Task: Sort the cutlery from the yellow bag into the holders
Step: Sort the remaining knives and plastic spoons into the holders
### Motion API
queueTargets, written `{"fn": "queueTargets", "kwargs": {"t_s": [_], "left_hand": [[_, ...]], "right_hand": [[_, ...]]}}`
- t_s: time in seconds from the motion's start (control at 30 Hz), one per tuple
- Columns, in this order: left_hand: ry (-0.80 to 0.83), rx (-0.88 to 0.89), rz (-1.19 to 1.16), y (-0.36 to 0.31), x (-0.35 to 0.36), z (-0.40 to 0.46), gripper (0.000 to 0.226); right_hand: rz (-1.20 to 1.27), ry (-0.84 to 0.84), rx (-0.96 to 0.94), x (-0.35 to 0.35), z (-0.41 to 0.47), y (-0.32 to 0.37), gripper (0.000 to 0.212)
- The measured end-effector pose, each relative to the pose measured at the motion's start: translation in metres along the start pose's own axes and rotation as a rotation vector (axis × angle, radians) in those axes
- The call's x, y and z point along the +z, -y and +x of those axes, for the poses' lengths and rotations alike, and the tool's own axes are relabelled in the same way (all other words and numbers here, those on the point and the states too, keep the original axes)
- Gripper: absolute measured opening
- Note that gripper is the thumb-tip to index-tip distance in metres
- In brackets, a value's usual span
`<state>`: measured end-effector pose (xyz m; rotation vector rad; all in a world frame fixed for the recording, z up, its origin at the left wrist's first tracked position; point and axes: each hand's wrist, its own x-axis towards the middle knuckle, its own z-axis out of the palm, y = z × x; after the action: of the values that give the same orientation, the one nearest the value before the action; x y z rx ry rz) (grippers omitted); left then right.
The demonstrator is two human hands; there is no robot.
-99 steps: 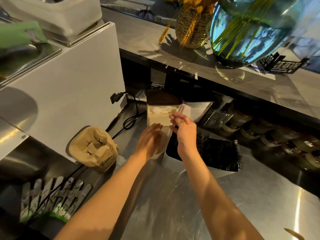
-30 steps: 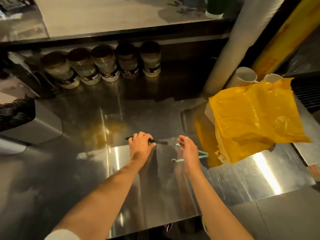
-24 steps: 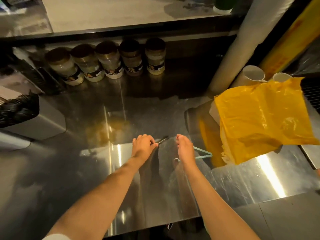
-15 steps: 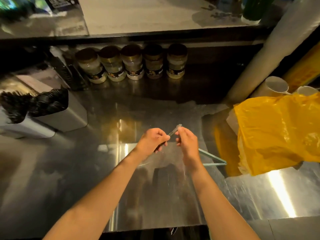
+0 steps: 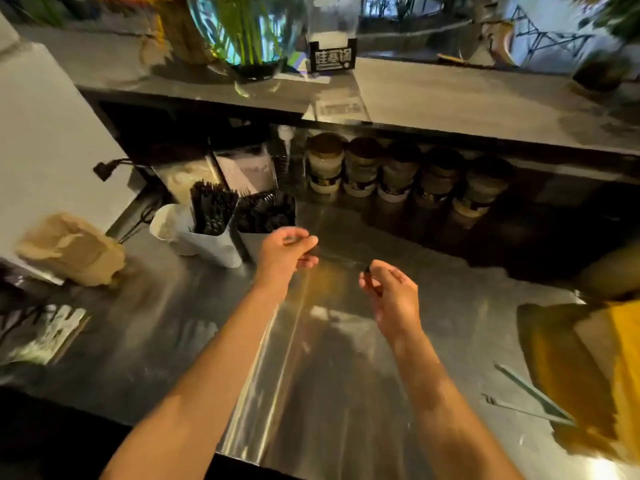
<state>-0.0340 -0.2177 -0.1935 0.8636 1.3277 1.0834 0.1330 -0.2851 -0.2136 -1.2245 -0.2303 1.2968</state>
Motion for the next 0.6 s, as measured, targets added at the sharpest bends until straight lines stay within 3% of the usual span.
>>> {"fn": "queueTargets", "kwargs": {"t_s": [0.13,0.23,0.37,0.5,0.6], "left_hand": [[-0.157,0.132,-0.067,-0.029,-0.045,0.024,0.008],[-0.141,0.221,-0.004,-0.048,-0.075,0.037,0.019],[-0.135,0.203,0.080,-0.070,-0.110,0.049,0.023],[-0.060,0.225,0.060,-0.083,-0.143,0.062,0.019],[-0.154,0.129,-0.030,-0.087,-0.173,0.082,0.021]], "right_hand": [[-0.311,0.228,-0.013,0.052,-0.010,-0.030,0.017],[-0.577,0.406,-0.074,0.100,-0.016,-0.044,0.023],[-0.664,0.513,-0.132,0.161,-0.021,-0.053,0.023],[-0.669,0.480,-0.198,0.207,-0.012,-0.060,0.022],[-0.691,0.447,-0.286,0.236,0.004,-0.061,0.012]]}}
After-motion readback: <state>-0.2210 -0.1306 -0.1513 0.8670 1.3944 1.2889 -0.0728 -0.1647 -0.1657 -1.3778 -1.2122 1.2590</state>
